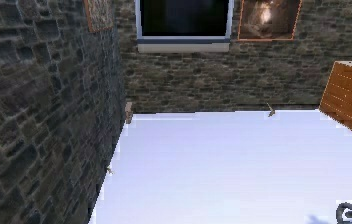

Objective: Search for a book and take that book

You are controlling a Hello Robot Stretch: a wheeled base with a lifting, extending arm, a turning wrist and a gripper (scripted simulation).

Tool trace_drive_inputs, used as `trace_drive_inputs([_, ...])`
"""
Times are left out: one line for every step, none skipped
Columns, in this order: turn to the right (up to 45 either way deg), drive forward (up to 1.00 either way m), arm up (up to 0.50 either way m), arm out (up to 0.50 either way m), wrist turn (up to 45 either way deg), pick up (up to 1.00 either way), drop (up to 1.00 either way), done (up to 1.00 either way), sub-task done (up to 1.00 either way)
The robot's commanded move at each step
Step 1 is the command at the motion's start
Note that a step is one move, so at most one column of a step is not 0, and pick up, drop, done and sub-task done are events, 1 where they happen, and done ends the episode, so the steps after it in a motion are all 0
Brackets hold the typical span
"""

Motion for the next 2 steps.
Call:
trace_drive_inputs([0.0, 0.0, 0.1, 0.0, 0.0, 0.0, 0.0, 0.0, 0.0])
trace_drive_inputs([0.0, 0.0, 0.0, 0.0, 0.0, 0.0, 0.0, 1.0, 0.0])
